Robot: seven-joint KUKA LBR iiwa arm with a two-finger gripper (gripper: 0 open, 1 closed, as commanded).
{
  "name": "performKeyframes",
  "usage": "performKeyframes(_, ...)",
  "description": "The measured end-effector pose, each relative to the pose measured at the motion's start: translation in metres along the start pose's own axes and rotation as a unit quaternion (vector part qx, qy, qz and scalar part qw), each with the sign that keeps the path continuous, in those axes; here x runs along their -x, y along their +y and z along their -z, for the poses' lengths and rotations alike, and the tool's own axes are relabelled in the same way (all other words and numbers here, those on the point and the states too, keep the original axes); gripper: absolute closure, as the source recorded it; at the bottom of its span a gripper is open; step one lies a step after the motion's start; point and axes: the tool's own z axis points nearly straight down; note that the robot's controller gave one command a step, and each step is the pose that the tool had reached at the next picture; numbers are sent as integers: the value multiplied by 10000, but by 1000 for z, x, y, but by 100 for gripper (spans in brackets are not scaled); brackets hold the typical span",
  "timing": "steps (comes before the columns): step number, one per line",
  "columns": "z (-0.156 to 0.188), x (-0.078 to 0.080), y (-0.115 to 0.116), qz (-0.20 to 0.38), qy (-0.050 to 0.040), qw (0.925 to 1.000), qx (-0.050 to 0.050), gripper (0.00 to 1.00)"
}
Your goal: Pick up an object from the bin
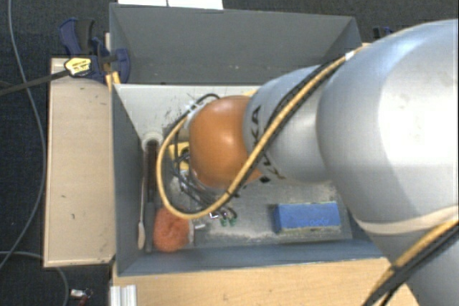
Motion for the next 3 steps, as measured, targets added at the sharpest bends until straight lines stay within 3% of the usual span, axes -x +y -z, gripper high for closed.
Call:
performKeyframes(1,-1,9,8,-1038,-9,9946,0,0)
performKeyframes(2,-4,-2,37,383,4,9993,-8,0)
performKeyframes(3,-5,0,31,-683,-3,9977,-5,0)
